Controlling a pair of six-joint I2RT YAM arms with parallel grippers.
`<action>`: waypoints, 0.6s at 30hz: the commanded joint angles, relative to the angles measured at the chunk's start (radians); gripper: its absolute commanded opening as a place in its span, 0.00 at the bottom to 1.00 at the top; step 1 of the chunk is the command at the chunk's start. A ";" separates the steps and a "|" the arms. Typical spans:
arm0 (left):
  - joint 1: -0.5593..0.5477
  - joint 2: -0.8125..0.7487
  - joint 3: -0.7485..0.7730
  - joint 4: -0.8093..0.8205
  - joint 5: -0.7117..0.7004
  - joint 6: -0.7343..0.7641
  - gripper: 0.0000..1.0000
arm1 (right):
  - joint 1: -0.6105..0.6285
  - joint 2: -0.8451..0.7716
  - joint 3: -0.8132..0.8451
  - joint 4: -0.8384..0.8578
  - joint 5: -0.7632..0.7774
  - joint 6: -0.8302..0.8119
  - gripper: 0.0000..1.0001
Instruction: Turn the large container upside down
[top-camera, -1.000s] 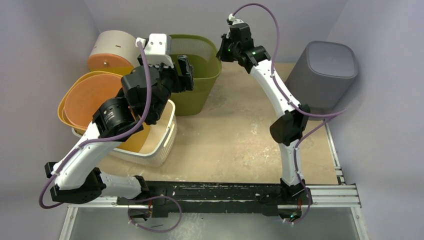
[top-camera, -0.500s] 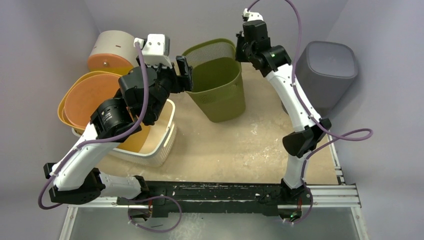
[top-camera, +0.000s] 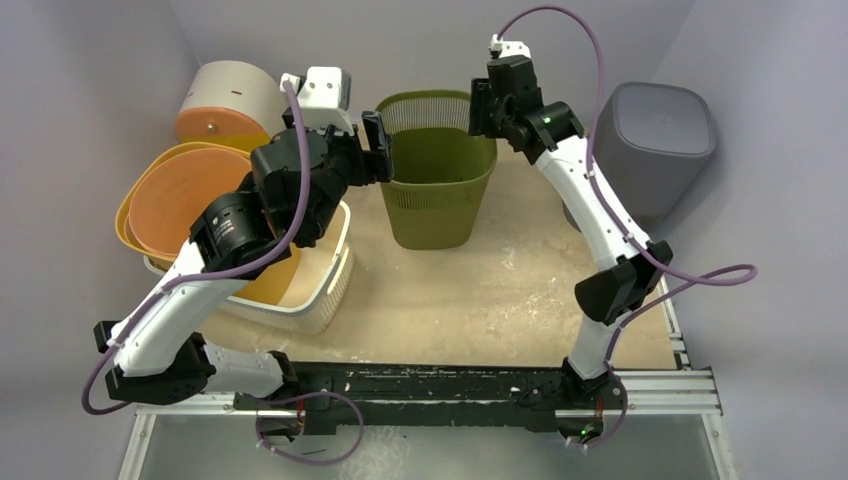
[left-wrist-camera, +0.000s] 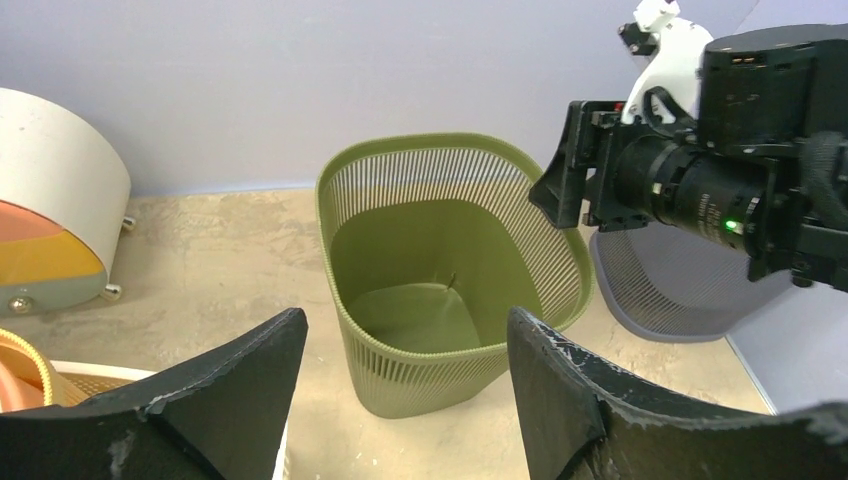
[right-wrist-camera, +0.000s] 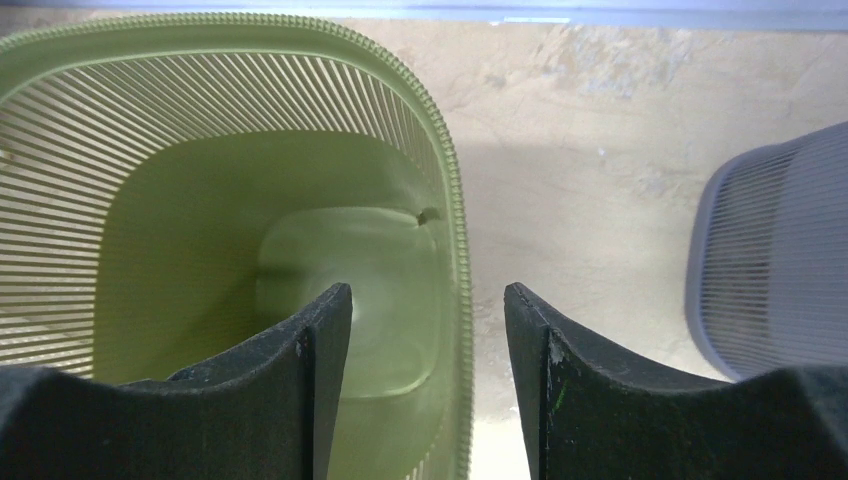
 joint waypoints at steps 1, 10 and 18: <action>0.001 0.034 0.092 -0.018 0.002 -0.030 0.71 | 0.005 -0.120 0.010 0.093 0.026 -0.087 0.62; 0.002 0.166 0.425 -0.106 0.165 0.027 0.73 | 0.118 -0.080 0.059 0.141 -0.310 -0.213 0.62; 0.001 0.162 0.402 -0.107 0.199 0.107 0.78 | 0.267 0.018 0.084 0.166 -0.406 -0.242 0.62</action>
